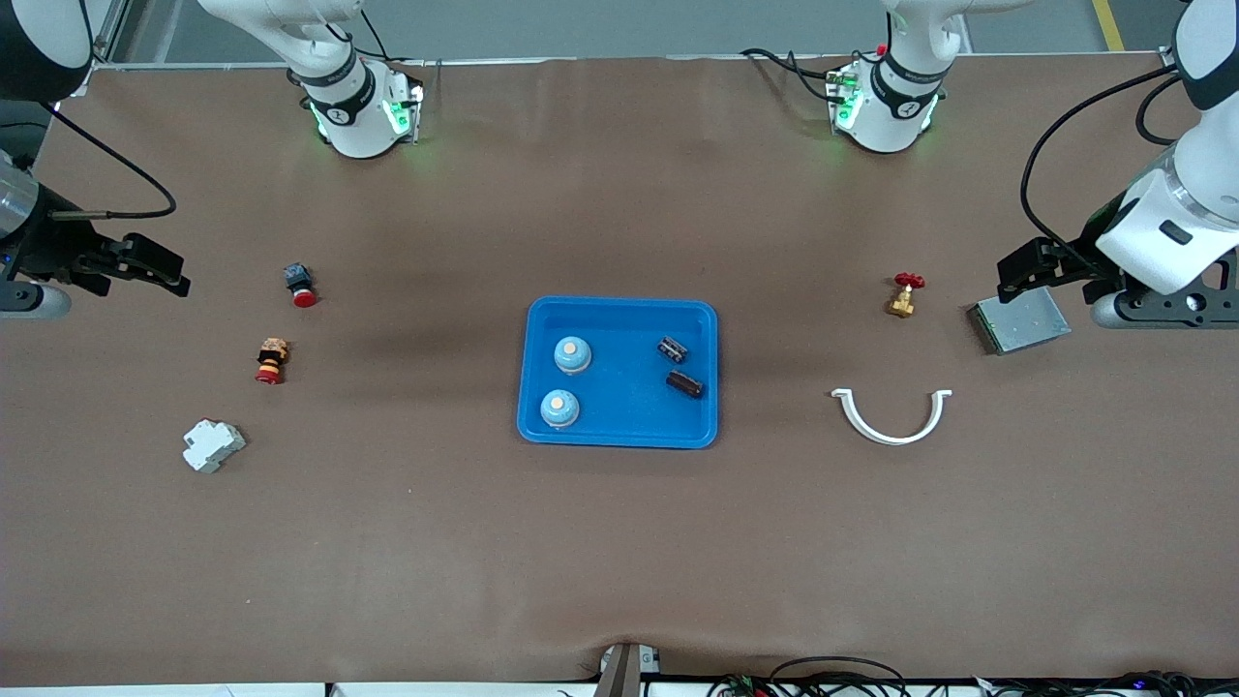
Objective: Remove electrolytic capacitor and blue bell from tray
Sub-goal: 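Move the right gripper and the left gripper toward the blue tray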
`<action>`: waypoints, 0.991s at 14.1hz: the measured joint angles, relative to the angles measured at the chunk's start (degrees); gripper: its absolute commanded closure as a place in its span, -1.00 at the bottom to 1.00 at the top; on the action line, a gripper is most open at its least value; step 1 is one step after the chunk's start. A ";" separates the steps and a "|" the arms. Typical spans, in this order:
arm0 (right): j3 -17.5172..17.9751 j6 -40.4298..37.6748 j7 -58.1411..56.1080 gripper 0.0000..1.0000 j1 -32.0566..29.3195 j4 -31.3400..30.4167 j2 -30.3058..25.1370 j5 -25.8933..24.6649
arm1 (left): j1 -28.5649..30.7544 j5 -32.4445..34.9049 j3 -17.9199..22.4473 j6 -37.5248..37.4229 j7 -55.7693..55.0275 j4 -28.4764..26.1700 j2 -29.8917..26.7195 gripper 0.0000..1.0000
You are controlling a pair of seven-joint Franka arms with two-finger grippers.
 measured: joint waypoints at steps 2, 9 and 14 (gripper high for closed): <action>0.00 -0.76 0.02 -1.00 0.00 0.01 -0.47 0.00 | 0.00 0.00 0.00 0.00 0.00 0.00 0.00 -1.00; 0.06 -1.06 0.02 -1.00 0.00 0.01 -1.08 0.00 | 0.56 0.00 0.01 0.00 -0.05 -0.02 0.11 -1.00; 0.40 -0.80 0.02 -1.00 0.06 -0.10 -1.08 0.02 | 0.71 -0.40 0.00 0.00 -3.46 -0.07 0.84 -1.00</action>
